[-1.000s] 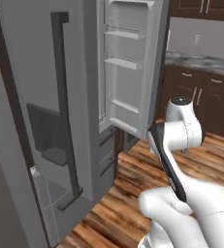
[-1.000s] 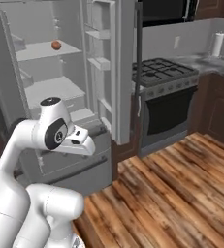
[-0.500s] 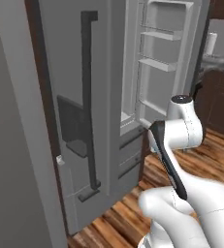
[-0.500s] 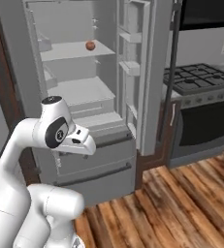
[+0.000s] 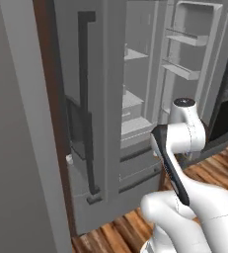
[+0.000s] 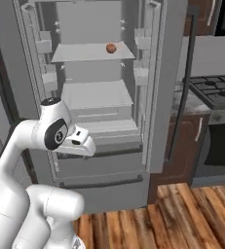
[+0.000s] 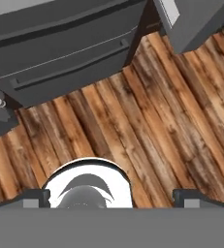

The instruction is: Take the cheese, chicken drumstick, and onion from the fridge and place them on the plate on the dining counter to create an appetizer plate.

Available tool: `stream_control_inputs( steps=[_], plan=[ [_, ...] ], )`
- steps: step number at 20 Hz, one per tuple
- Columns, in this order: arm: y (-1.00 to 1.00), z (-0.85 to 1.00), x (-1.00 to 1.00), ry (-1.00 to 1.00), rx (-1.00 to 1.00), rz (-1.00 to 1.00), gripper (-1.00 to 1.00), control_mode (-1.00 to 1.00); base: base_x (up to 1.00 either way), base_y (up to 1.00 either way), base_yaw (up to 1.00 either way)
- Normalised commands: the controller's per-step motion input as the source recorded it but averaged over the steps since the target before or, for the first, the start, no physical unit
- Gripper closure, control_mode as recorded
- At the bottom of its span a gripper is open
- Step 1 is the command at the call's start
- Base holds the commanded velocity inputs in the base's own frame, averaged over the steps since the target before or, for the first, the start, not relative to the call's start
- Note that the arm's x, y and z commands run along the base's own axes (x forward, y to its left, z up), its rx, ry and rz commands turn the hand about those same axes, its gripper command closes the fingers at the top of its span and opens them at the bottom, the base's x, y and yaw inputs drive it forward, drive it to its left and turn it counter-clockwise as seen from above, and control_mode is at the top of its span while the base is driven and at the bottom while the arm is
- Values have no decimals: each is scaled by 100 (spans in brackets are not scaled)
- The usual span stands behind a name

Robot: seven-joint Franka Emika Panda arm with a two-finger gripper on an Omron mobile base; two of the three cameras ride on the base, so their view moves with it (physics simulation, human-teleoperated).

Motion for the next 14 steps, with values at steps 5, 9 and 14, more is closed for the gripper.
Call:
stream_control_inputs(
  steps=[5, 9, 14],
  plan=[
    [0, 0, 0, 0, 0, 0, -100, 100, 31, -54, 39],
    [0, 0, 0, 0, 0, 0, -100, 100, 38, -42, 37],
    [0, 0, 0, 0, 0, 0, -100, 100, 54, -30, 31]
  ],
)
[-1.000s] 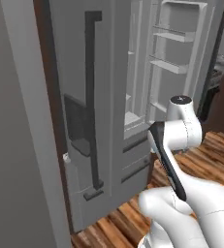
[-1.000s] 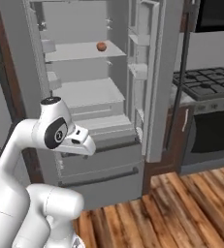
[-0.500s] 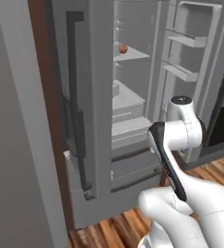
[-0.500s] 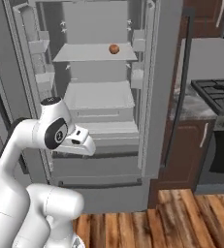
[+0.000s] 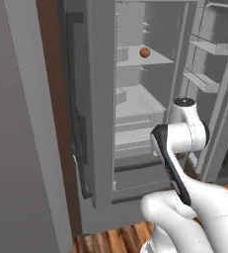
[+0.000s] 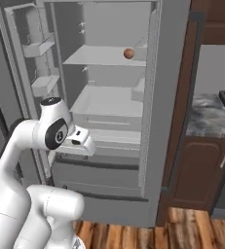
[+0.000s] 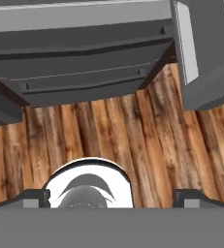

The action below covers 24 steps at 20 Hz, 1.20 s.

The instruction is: Take the cheese, chicken drumstick, and onion from the fridge and place them on the plate on the dining counter to create an appetizer plate.

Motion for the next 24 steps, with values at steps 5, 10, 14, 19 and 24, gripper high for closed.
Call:
stream_control_inputs(
  steps=[5, 10, 14, 19, 24],
  plan=[
    [0, 0, 0, 0, 0, 0, -100, 100, 59, -42, 26],
    [0, 0, 0, 0, 0, 0, -100, 100, 67, -48, 23],
    [0, 0, 0, 0, 0, 0, -100, 100, 76, -51, 15],
    [0, 0, 0, 0, 0, 0, -100, 100, 83, -31, 5],
    [1, -7, 17, 0, 0, 0, -100, -100, 42, 0, 0]
  ],
)
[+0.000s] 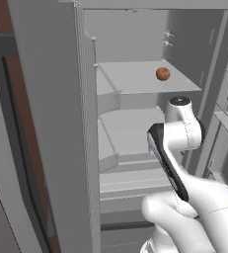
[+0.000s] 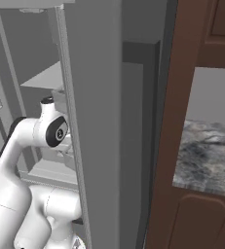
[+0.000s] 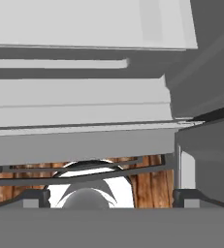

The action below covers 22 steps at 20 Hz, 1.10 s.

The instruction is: Take the cheese, chicken drumstick, and onion from the fridge and place them on the plate on the dining counter to create an appetizer plate.

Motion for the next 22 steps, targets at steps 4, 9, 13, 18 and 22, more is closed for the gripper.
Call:
stream_control_inputs(
  steps=[4, 9, 13, 18, 22],
  plan=[
    [0, 11, 6, -6, 0, -1, -100, -100, 0, 0, 0],
    [0, 67, 11, -17, 0, -2, -100, -100, 0, 0, 0],
    [0, 71, 38, -31, 0, 0, -100, -100, 0, 0, 0],
    [-5, 36, 41, -43, 0, 0, -100, -100, 0, 0, 0],
    [-3, 44, 50, -38, 0, 0, -100, -100, 0, 0, 0]
  ],
)
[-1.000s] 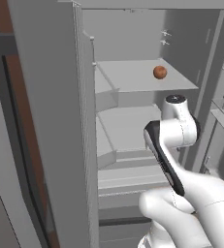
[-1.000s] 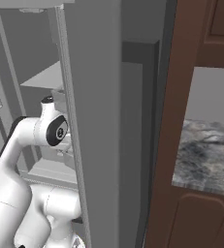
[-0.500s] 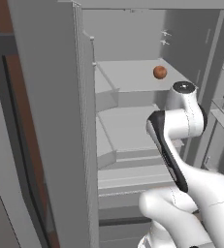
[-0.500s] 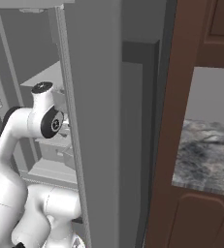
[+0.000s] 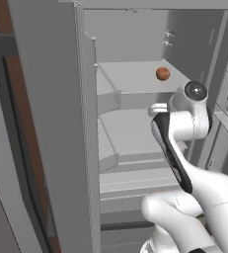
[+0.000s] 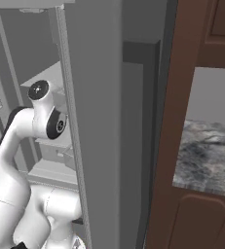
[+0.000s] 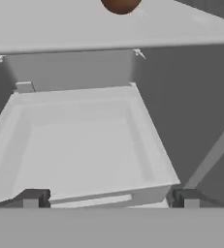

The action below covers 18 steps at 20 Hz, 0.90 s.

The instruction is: Take the cheese, chicken drumstick, and onion from the fridge and place them on the plate on the dining counter to create an appetizer plate.

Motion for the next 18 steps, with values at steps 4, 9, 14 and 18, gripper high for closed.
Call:
stream_control_inputs(
  steps=[4, 9, 14, 18],
  plan=[
    [-1, 74, 49, -21, 1, 0, -100, -100, 0, 0, 0],
    [-1, 100, 42, -4, 2, 0, -100, -100, 0, 0, 0],
    [-6, 71, 34, 0, 5, -1, -100, -100, 0, 0, 0],
    [-12, 14, 30, 0, 4, -5, -100, -100, 0, 0, 0]
  ],
)
